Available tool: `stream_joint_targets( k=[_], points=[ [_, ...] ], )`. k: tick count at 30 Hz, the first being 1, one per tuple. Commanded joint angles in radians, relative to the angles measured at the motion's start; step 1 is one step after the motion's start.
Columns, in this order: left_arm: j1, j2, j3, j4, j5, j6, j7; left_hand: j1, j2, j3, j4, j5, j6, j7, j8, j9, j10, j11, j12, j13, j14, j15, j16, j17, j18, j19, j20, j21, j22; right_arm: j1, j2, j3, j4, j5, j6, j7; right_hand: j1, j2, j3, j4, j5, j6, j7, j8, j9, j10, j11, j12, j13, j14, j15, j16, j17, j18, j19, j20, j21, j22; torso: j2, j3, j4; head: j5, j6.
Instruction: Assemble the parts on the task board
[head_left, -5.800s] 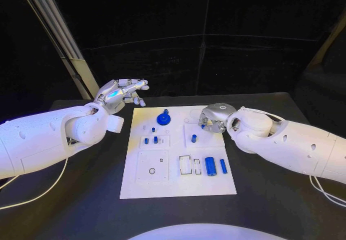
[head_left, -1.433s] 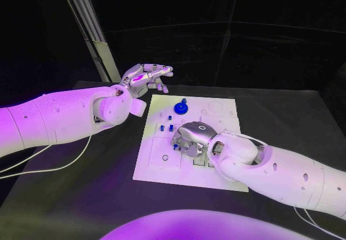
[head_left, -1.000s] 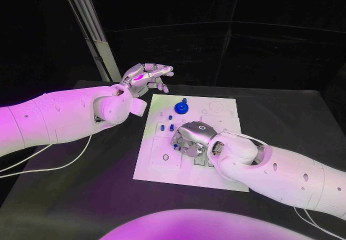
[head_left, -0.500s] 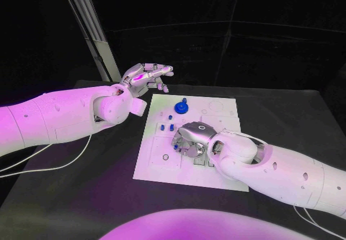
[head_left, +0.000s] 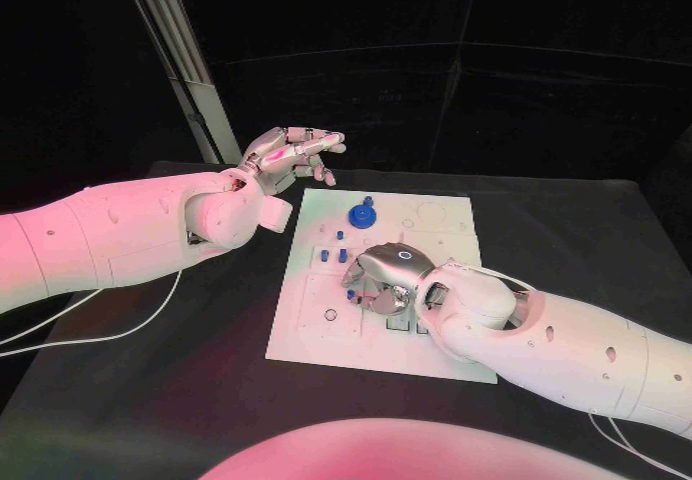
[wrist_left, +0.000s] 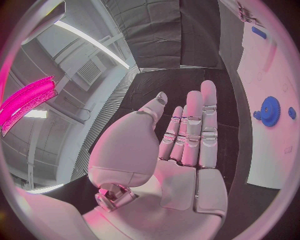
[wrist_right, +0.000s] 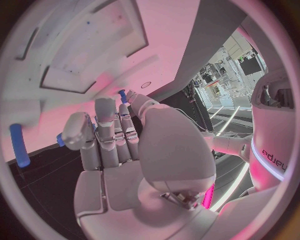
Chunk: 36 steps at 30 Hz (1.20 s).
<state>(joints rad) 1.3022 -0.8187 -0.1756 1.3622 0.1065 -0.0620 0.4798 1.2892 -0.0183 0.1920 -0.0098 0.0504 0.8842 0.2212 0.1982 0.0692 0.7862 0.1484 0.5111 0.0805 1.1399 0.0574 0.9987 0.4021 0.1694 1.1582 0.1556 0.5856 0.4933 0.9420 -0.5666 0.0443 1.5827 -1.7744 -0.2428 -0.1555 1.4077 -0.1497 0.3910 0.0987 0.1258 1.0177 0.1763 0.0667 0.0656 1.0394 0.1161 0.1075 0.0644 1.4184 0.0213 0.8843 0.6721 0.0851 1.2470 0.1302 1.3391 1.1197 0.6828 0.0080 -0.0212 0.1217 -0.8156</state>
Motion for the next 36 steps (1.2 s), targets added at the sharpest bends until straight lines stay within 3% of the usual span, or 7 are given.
stream_joint_targets(
  k=[1,8,12,18,23,30,36],
  points=[
    [0.002,-0.001,0.001,-0.001,0.003,0.012,0.002,0.005,0.006,-0.005,-0.001,-0.001,-0.007,-0.003,0.005,0.000,-0.007,0.001,0.005,-0.001,-0.009,0.001,0.004,-0.001,0.013,0.007,0.000,-0.005,-0.001,-0.005,-0.019,0.001,0.021,0.037,-0.139,0.050,-0.004,0.006,-0.006,-0.004,0.006,-0.011,0.000,-0.004,0.000,-0.007,-0.001,0.005,0.002,-0.006,0.002,-0.007,-0.004,0.020,-0.004,0.001,-0.005,-0.001,-0.001,0.0001,-0.0002,-0.002,0.002],
    [0.002,-0.004,0.001,-0.001,0.003,0.013,0.001,0.005,0.006,-0.005,-0.001,-0.001,-0.007,-0.003,0.005,0.000,-0.007,0.001,0.005,-0.001,-0.009,0.001,0.004,-0.001,0.013,0.007,0.000,-0.005,-0.001,-0.009,-0.104,0.009,0.092,0.088,-0.175,0.067,-0.005,0.003,-0.010,-0.006,0.009,-0.013,0.003,-0.003,0.001,-0.005,0.000,0.011,0.002,-0.005,0.003,-0.009,-0.008,0.020,-0.003,0.001,-0.005,-0.001,-0.002,-0.0007,-0.0013,-0.007,0.011],
    [0.002,-0.007,0.001,0.000,0.003,0.013,0.001,0.005,0.006,-0.005,-0.001,-0.001,-0.007,-0.003,0.005,0.000,-0.007,0.001,0.005,-0.001,-0.009,0.001,0.004,-0.001,0.013,0.007,0.000,-0.005,-0.001,-0.009,-0.164,0.063,0.125,0.111,-0.114,0.021,-0.014,-0.007,-0.027,-0.008,0.006,-0.026,-0.010,-0.004,0.000,-0.007,-0.008,0.023,0.002,-0.014,0.000,-0.037,-0.044,0.025,-0.017,-0.001,-0.020,-0.023,-0.001,0.0002,-0.0030,-0.012,0.015],
    [0.002,-0.009,0.000,0.001,0.003,0.013,0.000,0.005,0.008,-0.006,-0.001,-0.001,-0.008,-0.003,0.006,0.000,-0.009,0.001,0.006,-0.001,-0.010,0.002,0.005,-0.002,0.013,0.008,0.000,-0.006,-0.002,0.004,-0.230,0.116,0.124,0.105,-0.035,-0.029,-0.005,-0.015,-0.088,-0.030,-0.021,-0.069,-0.029,-0.003,0.001,-0.052,-0.018,0.037,0.001,-0.030,-0.016,-0.089,-0.109,0.033,-0.046,-0.014,-0.055,-0.067,-0.002,-0.0016,-0.0020,-0.023,0.027],
    [0.002,-0.009,0.000,0.001,0.003,0.014,0.000,0.005,0.008,-0.006,-0.001,-0.001,-0.008,-0.003,0.006,0.000,-0.009,0.001,0.006,-0.001,-0.010,0.002,0.005,-0.002,0.013,0.008,0.000,-0.006,-0.002,0.018,-0.253,0.128,0.097,0.094,0.010,-0.047,0.003,-0.009,-0.131,-0.039,-0.024,-0.086,-0.035,-0.004,0.001,-0.097,-0.017,0.034,0.000,-0.026,-0.026,-0.099,-0.123,0.035,-0.050,-0.023,-0.067,-0.080,-0.001,0.0001,-0.0021,-0.027,0.031],
    [0.002,-0.006,0.000,-0.001,0.003,0.024,-0.005,0.006,0.010,-0.006,-0.001,-0.001,-0.007,-0.003,0.007,0.000,-0.009,0.001,0.008,-0.002,-0.010,0.002,0.005,-0.002,0.013,0.008,0.000,-0.007,-0.003,0.023,-0.258,0.133,0.073,0.089,0.086,-0.062,0.014,0.005,-0.179,-0.043,-0.027,-0.099,-0.042,-0.004,0.001,-0.138,-0.018,0.038,0.000,-0.016,-0.035,-0.111,-0.138,0.036,-0.049,-0.032,-0.079,-0.093,0.000,-0.0015,0.0009,-0.031,0.035],
    [0.002,-0.006,-0.001,-0.002,0.003,0.026,-0.006,0.010,0.014,-0.006,-0.002,-0.001,-0.006,-0.003,0.009,0.000,-0.009,0.000,0.011,-0.002,-0.012,0.002,0.005,-0.003,0.013,0.008,0.000,-0.009,-0.004,0.024,-0.250,0.133,0.057,0.086,0.106,-0.069,0.024,0.024,-0.209,-0.040,-0.027,-0.096,-0.037,-0.002,0.003,-0.146,-0.011,0.053,0.002,-0.009,-0.015,-0.115,-0.146,0.034,-0.043,-0.019,-0.083,-0.095,0.000,-0.0006,-0.0007,-0.030,0.034]
  ],
)
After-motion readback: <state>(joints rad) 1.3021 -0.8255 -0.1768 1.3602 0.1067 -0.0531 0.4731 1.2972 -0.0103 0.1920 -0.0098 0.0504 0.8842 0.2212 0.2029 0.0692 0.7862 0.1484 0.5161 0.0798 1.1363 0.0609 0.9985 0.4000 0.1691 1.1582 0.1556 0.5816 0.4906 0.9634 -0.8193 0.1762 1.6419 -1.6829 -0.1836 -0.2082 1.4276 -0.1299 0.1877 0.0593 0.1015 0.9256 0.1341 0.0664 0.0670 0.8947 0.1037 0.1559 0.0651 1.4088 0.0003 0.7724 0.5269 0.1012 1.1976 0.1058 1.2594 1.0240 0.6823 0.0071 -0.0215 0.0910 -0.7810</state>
